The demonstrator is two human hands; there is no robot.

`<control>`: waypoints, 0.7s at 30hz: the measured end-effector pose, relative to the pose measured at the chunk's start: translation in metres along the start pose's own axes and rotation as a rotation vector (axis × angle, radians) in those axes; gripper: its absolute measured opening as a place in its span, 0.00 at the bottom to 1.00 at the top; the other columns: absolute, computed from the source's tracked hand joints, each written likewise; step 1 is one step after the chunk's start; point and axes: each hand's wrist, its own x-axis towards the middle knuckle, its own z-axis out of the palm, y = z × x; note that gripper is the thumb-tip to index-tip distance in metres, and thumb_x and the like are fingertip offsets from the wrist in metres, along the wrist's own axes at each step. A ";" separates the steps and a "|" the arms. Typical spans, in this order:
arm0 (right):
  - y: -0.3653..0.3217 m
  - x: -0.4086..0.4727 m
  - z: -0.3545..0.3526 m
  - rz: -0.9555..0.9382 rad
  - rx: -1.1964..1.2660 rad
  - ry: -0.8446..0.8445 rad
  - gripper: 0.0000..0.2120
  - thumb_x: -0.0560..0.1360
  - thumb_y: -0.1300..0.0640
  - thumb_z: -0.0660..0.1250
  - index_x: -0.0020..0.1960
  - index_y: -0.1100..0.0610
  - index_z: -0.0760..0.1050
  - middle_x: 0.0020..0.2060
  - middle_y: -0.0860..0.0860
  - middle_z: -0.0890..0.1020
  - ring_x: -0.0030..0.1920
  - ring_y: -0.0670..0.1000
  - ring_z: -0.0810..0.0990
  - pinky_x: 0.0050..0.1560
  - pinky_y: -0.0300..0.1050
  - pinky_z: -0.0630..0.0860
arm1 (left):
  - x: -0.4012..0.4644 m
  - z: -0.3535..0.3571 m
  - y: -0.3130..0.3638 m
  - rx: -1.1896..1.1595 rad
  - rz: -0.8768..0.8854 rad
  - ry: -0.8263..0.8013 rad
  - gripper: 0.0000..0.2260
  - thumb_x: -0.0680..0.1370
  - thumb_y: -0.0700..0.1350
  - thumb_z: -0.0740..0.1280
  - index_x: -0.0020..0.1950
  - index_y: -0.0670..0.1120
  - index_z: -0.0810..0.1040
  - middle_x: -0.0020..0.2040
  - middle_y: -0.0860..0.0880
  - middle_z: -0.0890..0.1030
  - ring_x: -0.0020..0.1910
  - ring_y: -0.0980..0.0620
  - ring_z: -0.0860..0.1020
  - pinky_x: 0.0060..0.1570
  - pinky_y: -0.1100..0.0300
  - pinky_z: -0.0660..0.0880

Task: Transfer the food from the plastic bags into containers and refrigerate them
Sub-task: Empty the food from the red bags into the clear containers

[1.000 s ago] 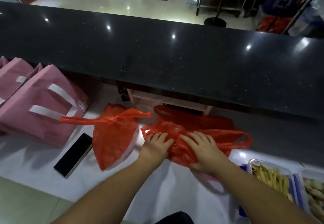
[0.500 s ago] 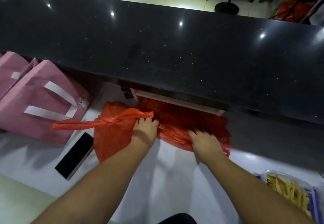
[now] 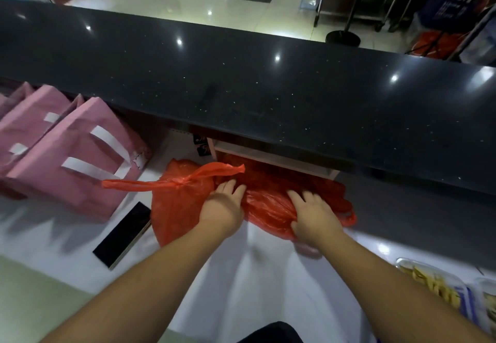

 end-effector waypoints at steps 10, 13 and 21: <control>-0.015 -0.045 -0.012 -0.160 -0.110 0.173 0.39 0.75 0.35 0.67 0.81 0.45 0.57 0.80 0.50 0.61 0.80 0.54 0.59 0.79 0.55 0.54 | -0.085 0.011 -0.051 -0.373 -0.309 0.655 0.09 0.77 0.49 0.71 0.48 0.47 0.74 0.47 0.48 0.74 0.46 0.43 0.75 0.47 0.46 0.75; -0.019 -0.055 -0.008 -0.149 -0.087 0.190 0.35 0.78 0.37 0.65 0.80 0.46 0.59 0.80 0.50 0.62 0.80 0.54 0.59 0.79 0.55 0.54 | -0.087 0.000 -0.056 -0.540 -0.557 0.633 0.18 0.76 0.52 0.74 0.58 0.44 0.74 0.57 0.43 0.74 0.59 0.39 0.73 0.59 0.42 0.73; -0.026 -0.077 -0.006 -0.162 -0.025 0.210 0.25 0.81 0.45 0.60 0.77 0.49 0.65 0.77 0.50 0.67 0.77 0.54 0.63 0.77 0.53 0.60 | -0.086 -0.034 -0.050 -0.722 -0.567 0.528 0.06 0.81 0.50 0.66 0.45 0.50 0.78 0.41 0.52 0.81 0.41 0.49 0.79 0.34 0.58 0.68</control>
